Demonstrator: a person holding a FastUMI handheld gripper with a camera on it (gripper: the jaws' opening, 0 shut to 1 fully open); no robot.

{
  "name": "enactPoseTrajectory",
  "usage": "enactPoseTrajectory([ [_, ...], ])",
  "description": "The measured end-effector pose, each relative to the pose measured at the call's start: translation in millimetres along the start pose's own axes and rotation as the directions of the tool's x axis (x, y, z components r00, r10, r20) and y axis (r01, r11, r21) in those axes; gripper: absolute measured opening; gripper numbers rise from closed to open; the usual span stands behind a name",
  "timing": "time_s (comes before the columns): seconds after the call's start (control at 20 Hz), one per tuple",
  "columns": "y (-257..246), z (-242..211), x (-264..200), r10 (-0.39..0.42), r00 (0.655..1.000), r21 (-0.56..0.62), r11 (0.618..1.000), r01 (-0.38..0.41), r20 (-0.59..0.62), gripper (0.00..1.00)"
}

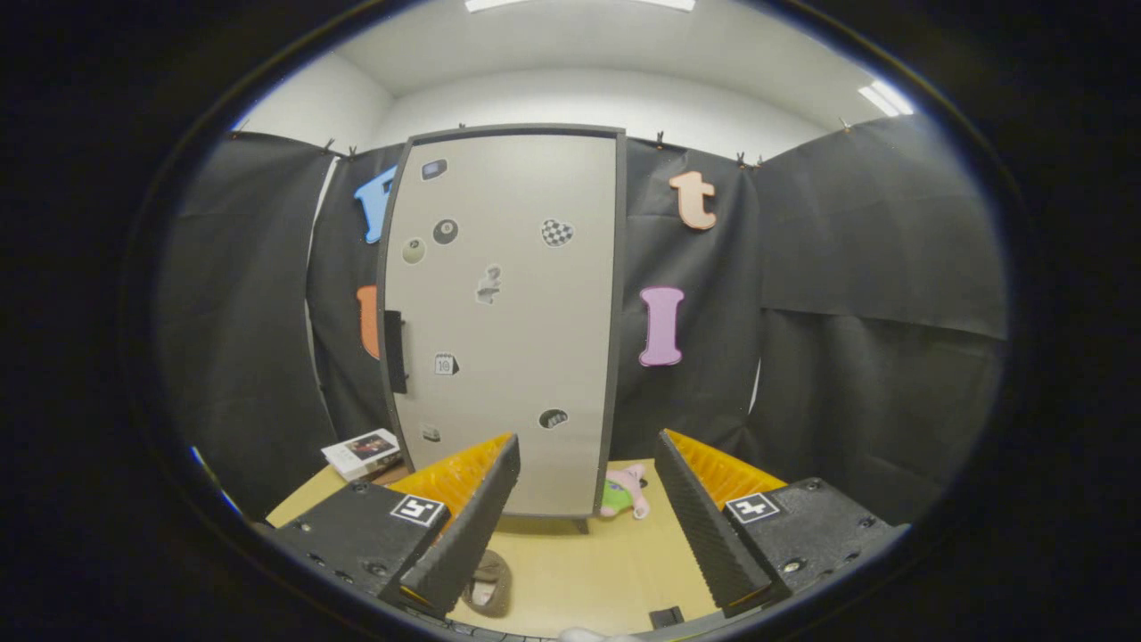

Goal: Open the shoe cabinet door, grab the shoes and put them into the shoe cabinet, then close the shoe cabinet door.

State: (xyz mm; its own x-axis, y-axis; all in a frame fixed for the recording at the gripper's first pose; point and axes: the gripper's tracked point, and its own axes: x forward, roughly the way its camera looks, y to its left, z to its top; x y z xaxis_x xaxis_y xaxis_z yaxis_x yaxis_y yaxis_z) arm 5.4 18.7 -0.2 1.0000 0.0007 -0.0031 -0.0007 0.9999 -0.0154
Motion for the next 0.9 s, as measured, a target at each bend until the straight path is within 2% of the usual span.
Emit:
enactPoseTrajectory([
  [0.2, 17, -2, 10, 0.010, 1.000, 0.016, 1.000, -0.010, -0.009, 1.00],
  [0.45, 68, -3, 44, 0.105, 0.994, 0.044, 0.994, -0.103, -0.036, 0.99],
  [0.9, 203, 8, 140, 0.293, 0.955, 0.031, 0.956, -0.292, -0.038, 0.99],
])
